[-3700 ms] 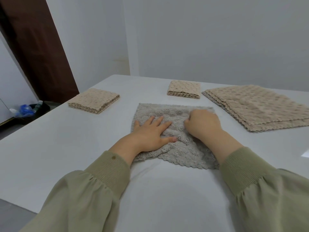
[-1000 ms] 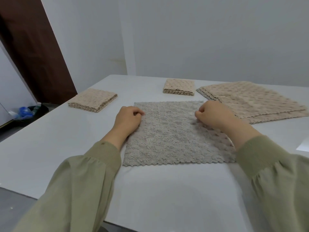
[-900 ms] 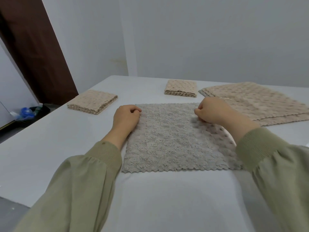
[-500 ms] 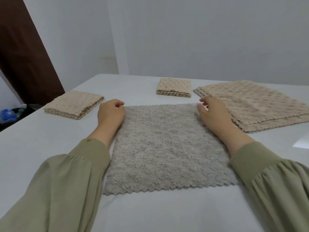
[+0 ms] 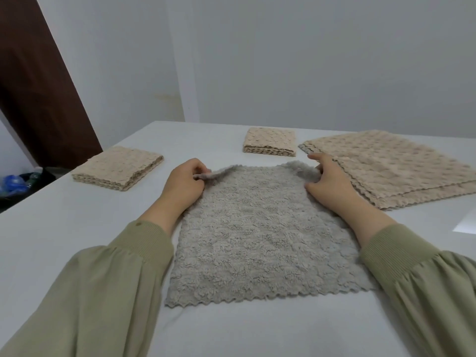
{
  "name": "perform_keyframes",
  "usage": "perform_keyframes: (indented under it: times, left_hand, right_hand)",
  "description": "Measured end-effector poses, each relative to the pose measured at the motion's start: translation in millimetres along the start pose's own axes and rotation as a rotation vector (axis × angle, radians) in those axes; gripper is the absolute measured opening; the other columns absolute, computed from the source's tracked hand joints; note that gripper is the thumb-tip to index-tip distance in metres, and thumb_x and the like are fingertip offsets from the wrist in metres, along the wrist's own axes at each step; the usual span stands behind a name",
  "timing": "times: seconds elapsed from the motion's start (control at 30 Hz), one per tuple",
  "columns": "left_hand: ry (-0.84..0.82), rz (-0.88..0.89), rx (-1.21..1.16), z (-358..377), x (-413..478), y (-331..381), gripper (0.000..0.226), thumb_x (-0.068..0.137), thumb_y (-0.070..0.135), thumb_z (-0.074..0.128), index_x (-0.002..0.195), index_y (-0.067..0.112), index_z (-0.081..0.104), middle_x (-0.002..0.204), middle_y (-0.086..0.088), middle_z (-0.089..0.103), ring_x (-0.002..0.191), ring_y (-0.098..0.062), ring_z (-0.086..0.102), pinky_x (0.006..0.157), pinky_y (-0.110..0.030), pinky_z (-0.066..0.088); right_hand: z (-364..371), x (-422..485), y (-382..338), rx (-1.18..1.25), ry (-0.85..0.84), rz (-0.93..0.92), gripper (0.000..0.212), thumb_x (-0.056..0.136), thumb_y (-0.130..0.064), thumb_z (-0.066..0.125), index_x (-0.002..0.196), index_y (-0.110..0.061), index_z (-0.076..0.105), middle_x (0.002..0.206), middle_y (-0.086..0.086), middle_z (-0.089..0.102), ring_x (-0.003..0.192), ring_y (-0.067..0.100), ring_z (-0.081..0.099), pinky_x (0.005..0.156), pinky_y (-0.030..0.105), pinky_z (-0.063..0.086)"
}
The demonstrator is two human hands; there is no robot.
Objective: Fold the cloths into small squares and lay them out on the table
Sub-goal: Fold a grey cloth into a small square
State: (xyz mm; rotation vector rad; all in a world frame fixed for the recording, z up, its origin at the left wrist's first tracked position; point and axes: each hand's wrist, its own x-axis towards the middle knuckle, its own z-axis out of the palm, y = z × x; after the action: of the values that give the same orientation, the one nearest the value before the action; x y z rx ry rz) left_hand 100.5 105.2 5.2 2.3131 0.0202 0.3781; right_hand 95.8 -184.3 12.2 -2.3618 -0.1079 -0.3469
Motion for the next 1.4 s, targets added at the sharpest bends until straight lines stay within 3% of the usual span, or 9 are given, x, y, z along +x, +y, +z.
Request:
perform_keyframes:
  times: [0.2,0.3,0.47,0.63,0.73,0.9,1.07,1.23,1.4]
  left_hand:
    - [0.051,0.038,-0.108,-4,-7,6,0.046,0.078,-0.006,0.051,0.107,0.029,0.061,0.095,0.000,0.059,0.075,-0.012,0.052,0.055,-0.017,0.039]
    - [0.040,0.060,-0.119,-3,-9,7,0.017,0.085,0.006,0.055,0.092,0.020,0.062,0.079,0.005,0.055,0.067,-0.010,0.047,0.057,-0.020,0.034]
    - [0.099,0.058,-0.092,-4,-9,8,0.041,0.090,0.020,0.058,0.058,0.015,0.033,0.053,0.002,0.028,0.052,-0.016,0.026,0.054,-0.029,0.020]
    - [0.211,0.065,-0.057,-4,-8,6,0.006,0.086,0.015,0.063,0.083,0.017,0.068,0.079,0.002,0.060,0.075,-0.013,0.051,0.068,-0.024,0.036]
    - [0.301,0.007,0.006,-4,-8,5,0.013,0.084,0.018,0.063,0.094,0.020,0.071,0.083,0.003,0.063,0.079,-0.015,0.054,0.069,-0.025,0.037]
    - [0.313,0.014,0.009,-2,-7,7,0.014,0.084,0.017,0.061,0.089,0.024,0.071,0.068,0.007,0.058,0.069,-0.018,0.054,0.061,-0.026,0.037]
    - [0.271,0.009,-0.076,0,-6,3,0.016,0.085,0.018,0.058,0.091,0.022,0.072,0.074,0.003,0.069,0.065,-0.018,0.058,0.063,-0.027,0.047]
    - [0.223,0.009,-0.152,0,-7,5,0.018,0.087,0.013,0.056,0.093,0.018,0.072,0.074,0.005,0.072,0.058,-0.016,0.063,0.059,-0.029,0.052]
    - [0.188,-0.099,-0.335,1,-8,8,0.018,0.090,0.010,0.054,0.091,0.016,0.071,0.076,0.000,0.073,0.059,-0.020,0.067,0.050,-0.025,0.049]
  right_hand:
    - [1,5,-3,0.193,0.056,0.063,0.069,0.077,0.017,0.046,0.139,-0.013,0.040,0.076,-0.002,0.042,0.065,0.012,0.042,0.050,0.018,0.039]
    - [-3,6,-5,0.268,-0.026,0.118,0.061,0.082,0.009,0.054,0.138,-0.011,0.043,0.070,-0.001,0.040,0.056,0.011,0.038,0.039,0.009,0.032]
    - [-5,1,-13,0.316,0.001,0.134,0.034,0.086,-0.032,0.066,0.116,-0.016,0.066,0.106,0.003,0.065,0.095,0.013,0.059,0.079,0.017,0.040]
    - [-4,6,-5,0.341,0.045,0.166,0.025,0.085,-0.006,0.063,0.110,-0.008,0.067,0.063,0.002,0.061,0.043,-0.003,0.048,0.048,0.006,0.039]
    - [-7,6,-5,0.327,-0.018,0.137,0.024,0.088,-0.008,0.060,0.111,-0.010,0.065,0.073,-0.003,0.069,0.060,0.005,0.057,0.057,0.011,0.043]
    - [-20,1,-25,0.059,-0.243,0.016,0.052,0.085,-0.063,0.043,0.098,-0.019,0.067,0.090,-0.007,0.068,0.078,0.009,0.060,0.082,0.032,0.044]
    - [-26,-1,-42,-0.319,-0.561,-0.055,0.068,0.063,-0.061,0.072,0.122,-0.035,0.050,0.110,-0.011,0.055,0.095,0.007,0.053,0.077,0.023,0.037]
    - [-18,-2,-48,-0.341,-0.311,-0.175,0.017,0.085,-0.023,0.065,0.102,-0.022,0.069,0.100,-0.007,0.062,0.079,0.006,0.053,0.061,0.017,0.037]
    - [-22,2,-49,-0.318,-0.033,-0.078,0.016,0.088,-0.017,0.059,0.093,-0.012,0.074,0.063,-0.007,0.054,0.053,0.009,0.046,0.049,0.017,0.033]
